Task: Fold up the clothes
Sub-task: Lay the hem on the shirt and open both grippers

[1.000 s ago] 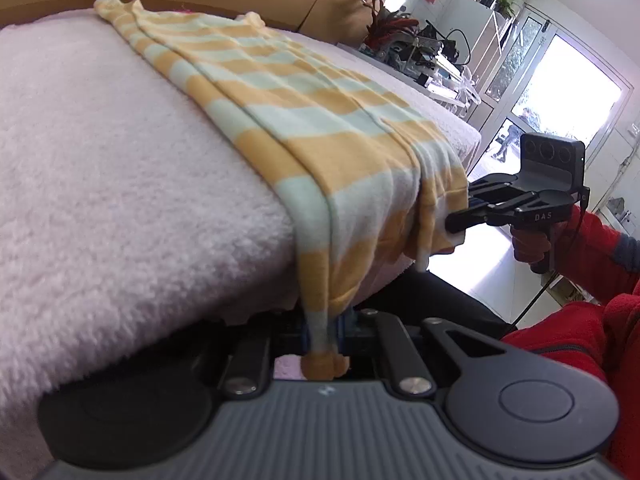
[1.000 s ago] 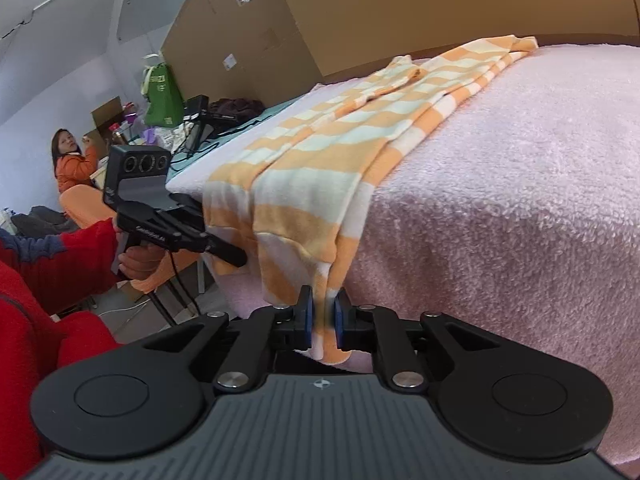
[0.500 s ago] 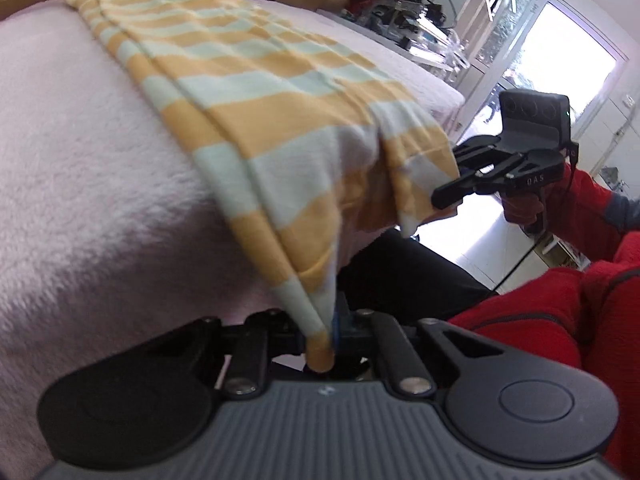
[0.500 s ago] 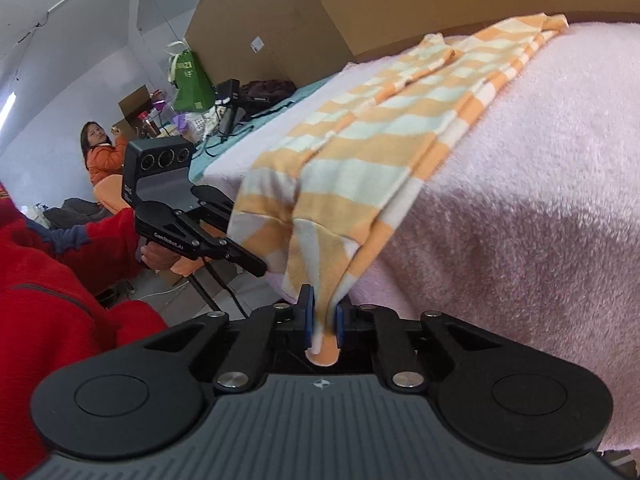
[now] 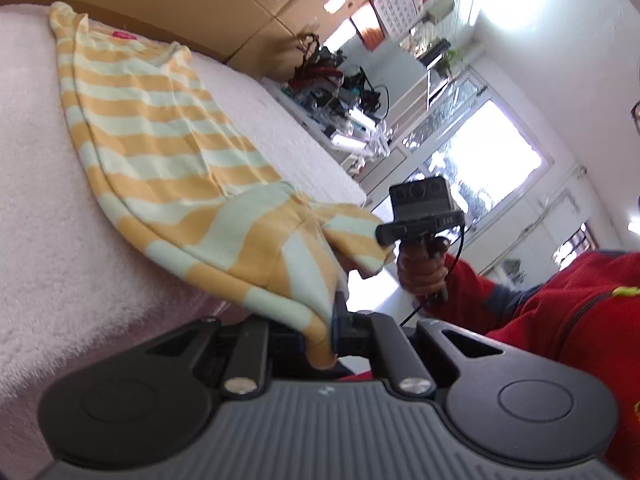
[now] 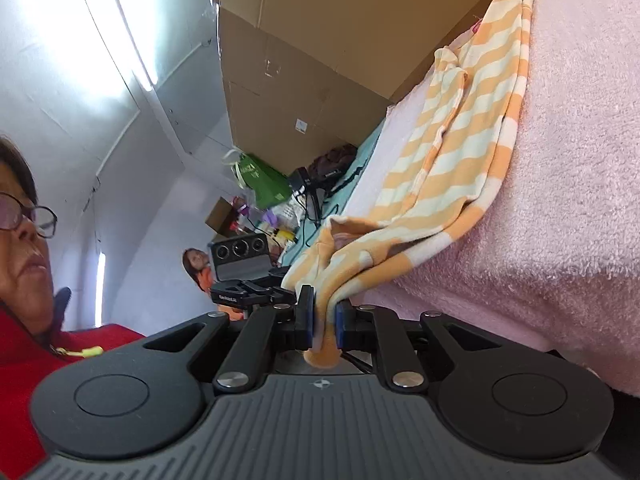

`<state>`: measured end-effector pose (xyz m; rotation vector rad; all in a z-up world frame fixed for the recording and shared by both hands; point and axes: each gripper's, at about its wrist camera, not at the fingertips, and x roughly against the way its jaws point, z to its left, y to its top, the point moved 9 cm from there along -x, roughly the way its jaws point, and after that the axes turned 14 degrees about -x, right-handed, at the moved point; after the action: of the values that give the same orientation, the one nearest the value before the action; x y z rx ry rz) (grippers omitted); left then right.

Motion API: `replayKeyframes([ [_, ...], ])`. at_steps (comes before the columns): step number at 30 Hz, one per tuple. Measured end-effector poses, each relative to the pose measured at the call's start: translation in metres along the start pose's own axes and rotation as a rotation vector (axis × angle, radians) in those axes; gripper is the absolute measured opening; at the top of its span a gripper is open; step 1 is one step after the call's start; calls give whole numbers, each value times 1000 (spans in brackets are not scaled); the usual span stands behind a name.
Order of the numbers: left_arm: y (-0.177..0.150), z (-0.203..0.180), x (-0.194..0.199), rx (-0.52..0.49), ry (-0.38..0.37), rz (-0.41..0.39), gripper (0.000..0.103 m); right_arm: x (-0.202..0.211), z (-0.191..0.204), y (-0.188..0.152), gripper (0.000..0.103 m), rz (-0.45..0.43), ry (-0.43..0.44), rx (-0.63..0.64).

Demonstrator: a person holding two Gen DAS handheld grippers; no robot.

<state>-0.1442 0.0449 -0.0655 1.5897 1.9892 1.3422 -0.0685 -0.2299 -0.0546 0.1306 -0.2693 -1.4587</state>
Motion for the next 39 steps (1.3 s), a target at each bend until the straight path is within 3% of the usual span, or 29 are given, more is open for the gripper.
replayKeyframes([
  [6,28,25,1,108,-5,-81,5,2,-2,38,12,-132,3,-108],
  [11,49,59,-11,175,26,-81,7,-4,-16,63,15,-172,-9,-171],
  [13,54,72,-12,201,27,-74,21,-6,-25,70,17,-178,-29,-191],
  [17,66,89,-16,205,31,-61,40,-10,-37,85,19,-166,-47,-197],
  [19,72,96,-18,195,44,-46,60,-15,-41,95,25,-147,-50,-196],
  [21,77,106,-20,186,60,-37,65,-17,-44,105,38,-147,-51,-194],
  [22,79,111,-21,182,68,-33,65,-18,-46,111,40,-147,-52,-193],
  [25,87,126,-25,170,79,-31,65,-22,-51,126,41,-147,-55,-192],
  [26,89,132,-25,177,84,-33,65,-23,-53,129,36,-146,-61,-196],
  [28,91,136,-23,205,95,-44,65,-20,-50,132,38,-160,-70,-174],
  [30,93,128,-15,173,143,-63,67,-3,-33,129,39,-221,-103,-73],
  [31,93,122,-10,144,171,-71,73,5,-25,127,39,-253,-132,-16],
  [33,89,111,3,48,292,-77,88,17,-13,117,42,-320,-280,141],
  [34,88,107,9,-1,365,-81,91,18,-11,110,43,-331,-359,215],
  [36,81,109,20,-51,483,-71,91,13,-13,100,43,-329,-505,337],
  [39,70,131,20,5,563,-9,91,-8,-24,96,43,-319,-614,404],
])
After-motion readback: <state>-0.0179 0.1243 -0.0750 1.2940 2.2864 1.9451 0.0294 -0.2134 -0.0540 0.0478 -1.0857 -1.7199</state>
